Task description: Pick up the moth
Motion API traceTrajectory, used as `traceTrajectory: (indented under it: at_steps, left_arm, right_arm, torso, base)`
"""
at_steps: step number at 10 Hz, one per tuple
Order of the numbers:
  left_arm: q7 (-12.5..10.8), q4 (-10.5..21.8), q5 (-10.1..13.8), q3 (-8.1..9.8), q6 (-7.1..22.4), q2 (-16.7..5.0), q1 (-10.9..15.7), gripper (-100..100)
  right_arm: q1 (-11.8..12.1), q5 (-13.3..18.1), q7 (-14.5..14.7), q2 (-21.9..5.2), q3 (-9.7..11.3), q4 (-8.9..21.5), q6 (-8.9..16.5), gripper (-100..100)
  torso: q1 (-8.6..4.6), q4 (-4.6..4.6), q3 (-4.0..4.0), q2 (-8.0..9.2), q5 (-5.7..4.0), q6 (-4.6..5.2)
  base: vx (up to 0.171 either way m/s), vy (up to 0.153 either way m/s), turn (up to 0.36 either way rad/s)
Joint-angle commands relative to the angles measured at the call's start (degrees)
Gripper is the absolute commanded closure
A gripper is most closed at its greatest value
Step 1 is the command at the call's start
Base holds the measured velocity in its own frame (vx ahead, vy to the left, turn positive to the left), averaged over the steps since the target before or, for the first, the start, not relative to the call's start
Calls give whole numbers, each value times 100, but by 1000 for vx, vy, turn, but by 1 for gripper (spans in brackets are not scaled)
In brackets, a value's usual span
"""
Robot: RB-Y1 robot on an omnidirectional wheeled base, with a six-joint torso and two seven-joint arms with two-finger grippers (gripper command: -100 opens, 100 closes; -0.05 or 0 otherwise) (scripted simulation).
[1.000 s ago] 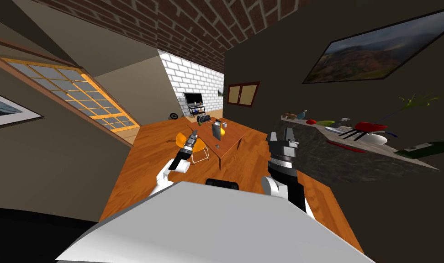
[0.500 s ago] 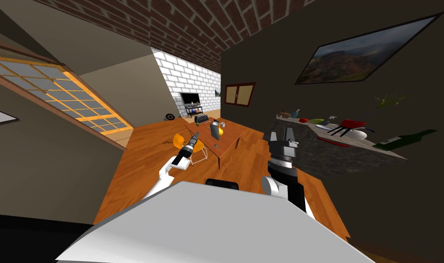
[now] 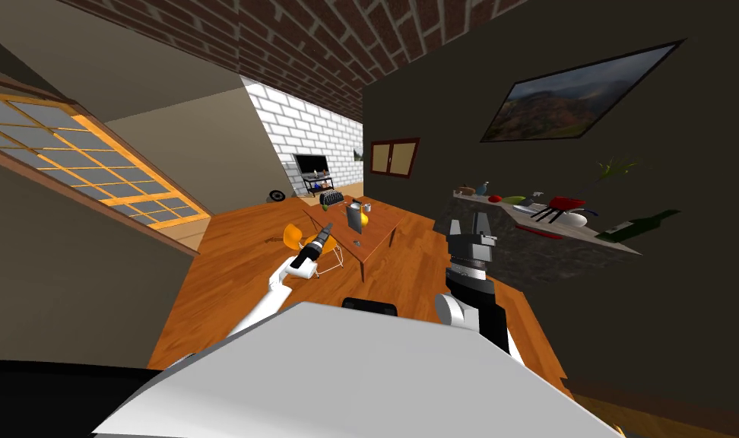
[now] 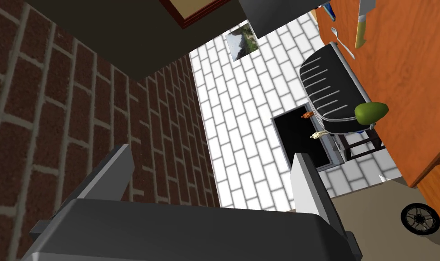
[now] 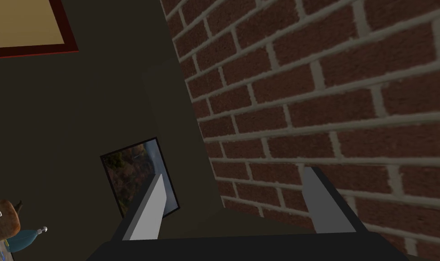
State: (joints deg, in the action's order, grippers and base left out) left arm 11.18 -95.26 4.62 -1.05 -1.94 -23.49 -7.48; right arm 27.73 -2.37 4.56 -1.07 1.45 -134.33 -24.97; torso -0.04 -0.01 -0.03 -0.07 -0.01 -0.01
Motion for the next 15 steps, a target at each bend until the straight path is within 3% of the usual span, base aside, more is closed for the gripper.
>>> traceTrajectory:
  at_steps: [1, 2, 5, 6, 7, 8, 9, 10, 15]
  left_arm:
    - [7, 164, 10, -16, 138, -44, 60, -100]
    - [28, 397, 31, -55, 381, -127, 204, -100]
    - [49, 663, 56, -97, 687, -204, 345, -100]
    - [68, 913, 83, -141, 854, -275, 483, -100]
    - [68, 913, 83, -141, 963, -275, 483, -100]
    - [86, 1161, 113, -187, 1149, -339, 617, -100]
    - [86, 1161, 113, -187, 1238, -339, 617, -100]
    - [103, 1406, 146, -234, 1423, -396, 746, -100]
    - [131, 1888, 215, -331, 2045, -493, 985, -100]
  right_arm:
    - [0, 0, 0, 0, 0, 0, 0, 0]
    - [0, 0, 0, 0, 0, 0, 0, 0]
    - [0, 0, 0, 0, 0, 0, 0, 0]
    - [1, 0, 0, 0, 0, 0, 0, 0]
    - [0, 0, 0, 0, 0, 0, 0, 0]
    - [1, 0, 0, 0, 0, 0, 0, 0]
    - [0, 0, 0, 0, 0, 0, 0, 0]
    - [1, 0, 0, 0, 0, 0, 0, 0]
    - [1, 0, 0, 0, 0, 0, 0, 0]
  torso:
    - [0, 0, 0, 0, 0, 0]
    - [-1, 0, 0, 0, 0, -2]
    - [-7, -2, -4, -7, -1, 0]
    - [-7, -2, -3, -6, -2, -3]
    - [-12, -2, -5, -9, -2, 0]
    - [-9, -2, -4, -7, -3, -3]
    - [-12, -3, -6, -11, -2, 0]
    - [-10, -2, -5, -8, -3, -3]
    - [-17, -4, -9, -16, -4, -2]
  base:
    - [8, -20, -63]
    - [12, -38, -104]
    - [21, -33, -73]
    - [32, -44, -88]
    - [25, -38, -60]
    - [38, -45, -115]
    - [28, -40, -48]
    - [45, -59, -77]
    - [49, -53, -70]
